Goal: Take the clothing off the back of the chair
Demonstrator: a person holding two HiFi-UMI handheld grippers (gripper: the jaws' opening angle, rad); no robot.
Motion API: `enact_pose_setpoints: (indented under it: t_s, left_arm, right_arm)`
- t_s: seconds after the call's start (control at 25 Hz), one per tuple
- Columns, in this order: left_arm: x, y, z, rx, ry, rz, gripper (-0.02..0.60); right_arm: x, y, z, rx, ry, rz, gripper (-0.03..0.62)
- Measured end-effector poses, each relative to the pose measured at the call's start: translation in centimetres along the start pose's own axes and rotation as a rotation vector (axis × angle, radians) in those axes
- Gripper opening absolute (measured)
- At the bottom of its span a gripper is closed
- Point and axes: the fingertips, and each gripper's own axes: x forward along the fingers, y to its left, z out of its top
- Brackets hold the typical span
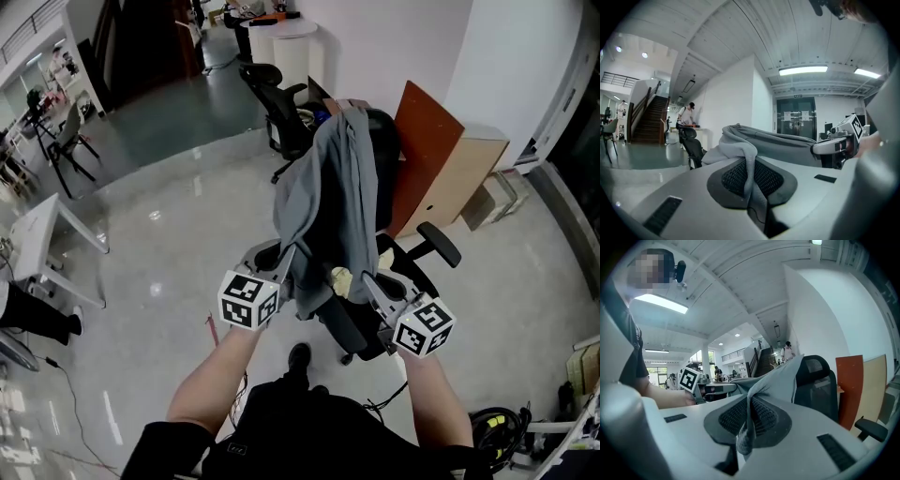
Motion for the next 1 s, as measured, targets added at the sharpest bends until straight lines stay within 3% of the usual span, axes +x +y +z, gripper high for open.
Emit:
enact_pose_setpoints:
  t_s: [0.2,0.4,0.6,0.72,1.0]
  left_arm:
    - [-3.5,-0.4,-0.8,-0.008,0.023,0.053,0.029]
    - [-5.0,-1.3,-0.2,-0.001,0.017,0.041,0.029]
    - [-5.5,-2.8,2.5,0.009,-0.023,-0.065,0.029]
    - [-5.1,-4.3,4.3,0.016,-0.045,-0.137,0.029]
    - [-3.7,-7.4,5.0,-0.008,-0.046,-0.275,0.029]
  right_arm:
    - [-0.4,4.2,-0.3,0.006,-0.019,0.107,0.026]
    - [-0.7,7.6,-0.4,-0.053,-0.009,0.188,0.026]
    - [0.5,8.9,-0.9,-0.186,0.062,0.143,0.028]
    - [1.3,9.2,-1.1,-0.193,0.078,0.131,0.043]
    - [3.2,9.2,-1.6,-0.171,0.084,0.075,0.218]
